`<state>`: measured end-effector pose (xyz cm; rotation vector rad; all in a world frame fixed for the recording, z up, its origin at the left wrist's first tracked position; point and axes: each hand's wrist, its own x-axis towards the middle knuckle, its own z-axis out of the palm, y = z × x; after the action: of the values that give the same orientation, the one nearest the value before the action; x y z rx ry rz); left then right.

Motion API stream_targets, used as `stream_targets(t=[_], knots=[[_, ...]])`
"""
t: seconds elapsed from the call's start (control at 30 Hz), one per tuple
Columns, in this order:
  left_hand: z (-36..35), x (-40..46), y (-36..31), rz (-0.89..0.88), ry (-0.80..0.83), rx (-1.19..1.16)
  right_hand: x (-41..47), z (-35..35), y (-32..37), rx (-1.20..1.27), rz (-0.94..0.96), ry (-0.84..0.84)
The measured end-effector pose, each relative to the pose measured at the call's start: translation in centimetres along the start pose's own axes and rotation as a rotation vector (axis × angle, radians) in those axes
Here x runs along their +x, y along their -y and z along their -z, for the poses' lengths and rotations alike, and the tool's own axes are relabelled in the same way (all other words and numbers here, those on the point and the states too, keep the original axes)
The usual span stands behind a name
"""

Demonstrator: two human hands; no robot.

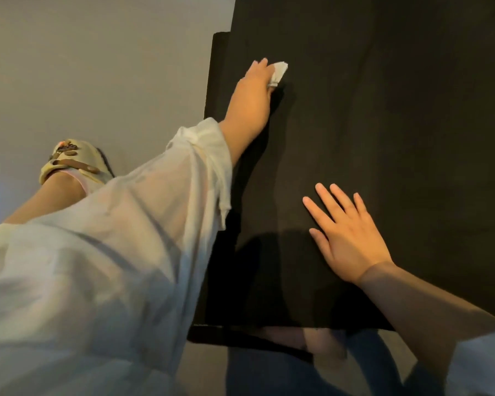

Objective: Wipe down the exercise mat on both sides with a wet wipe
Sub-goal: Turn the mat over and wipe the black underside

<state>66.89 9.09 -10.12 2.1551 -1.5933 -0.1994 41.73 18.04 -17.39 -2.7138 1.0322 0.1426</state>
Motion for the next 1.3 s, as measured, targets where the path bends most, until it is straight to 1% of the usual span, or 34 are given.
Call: stream_targets(t=[0.07, 0.17, 0.23, 0.27, 0.4, 0.43, 0.47, 0.53, 0.6, 0.63, 0.67, 0.73, 0.83, 0.87, 0.9, 0.97, 1.0, 1.1, 1.17, 1.2, 1.23, 1.3], knots=[[-1.7, 1.4, 0.6, 0.002, 0.056, 0.072, 0.1, 0.2, 0.0, 0.04, 0.001, -0.009], [-4.0, 2.6, 1.8, -0.016, 0.295, 0.251, 0.2, 0.2, -0.1, 0.041, 0.006, -0.005], [-4.7, 2.1, 2.3, 0.03, 0.405, 0.274, 0.2, 0.2, -0.1, 0.039, 0.007, -0.001], [-4.6, 1.2, 2.3, 0.031, 0.427, 0.256, 0.2, 0.3, -0.1, 0.042, 0.007, -0.009], [-3.5, -5.0, 2.3, -0.151, 0.426, 0.042, 0.1, 0.2, 0.0, 0.068, 0.01, -0.043], [-3.2, -6.5, 2.3, -0.179, 0.433, -0.019, 0.1, 0.2, 0.0, 0.079, 0.009, -0.055], [-3.1, -7.9, 2.5, -0.156, 0.451, -0.085, 0.1, 0.1, -0.1, 0.081, 0.01, -0.061], [-3.0, -9.8, 2.7, 0.015, 0.517, -0.263, 0.1, 0.1, -0.1, 0.065, 0.014, -0.064], [-2.6, -11.9, 2.2, 0.242, 0.616, -0.546, 0.2, 0.1, 0.0, 0.052, 0.008, -0.068], [-2.5, -13.0, 1.9, 0.295, 0.632, -0.648, 0.2, 0.1, 0.1, 0.053, -0.002, -0.072], [-2.6, -14.1, 1.8, 0.257, 0.615, -0.617, 0.1, 0.2, 0.3, 0.059, -0.011, -0.082], [-2.7, -16.3, 2.0, 0.149, 0.601, -0.438, -0.1, 0.3, 0.4, 0.056, -0.032, -0.114], [-1.9, -19.8, 2.2, 0.089, 0.722, -0.302, -0.5, 1.0, 0.6, -0.013, -0.048, -0.13], [-1.6, -20.9, 2.2, 0.033, 0.731, -0.28, -0.6, 1.4, 0.8, -0.031, -0.049, -0.122], [-1.3, -22.0, 2.2, -0.056, 0.796, -0.218, -0.7, 1.7, 0.9, -0.046, -0.052, -0.108], [-1.0, -23.9, 1.9, -0.044, 0.893, -0.222, -1.0, 2.4, 1.0, -0.065, -0.049, -0.058], [-0.9, -24.5, 1.7, -0.011, 0.899, -0.255, -1.2, 2.7, 0.8, -0.088, -0.032, -0.031], [-0.5, -25.6, 1.1, 0.038, 0.966, -0.37, -2.3, 4.0, -0.7, -0.294, 0.062, -0.007], [-0.2, -26.0, 0.7, 0.021, 1.0, -0.336, -3.3, 5.0, -2.3, -0.411, 0.052, -0.021], [-0.2, -26.1, 0.5, -0.013, 1.01, -0.273, -3.8, 5.3, -3.1, -0.431, 0.001, 0.002], [0.0, -26.0, 0.1, 0.003, 1.031, -0.215, -4.2, 5.3, -3.7, -0.429, -0.062, 0.039], [0.7, -25.4, -0.7, -0.185, 1.013, 0.041, -5.0, 3.9, -4.8, -0.398, -0.146, 0.097]])
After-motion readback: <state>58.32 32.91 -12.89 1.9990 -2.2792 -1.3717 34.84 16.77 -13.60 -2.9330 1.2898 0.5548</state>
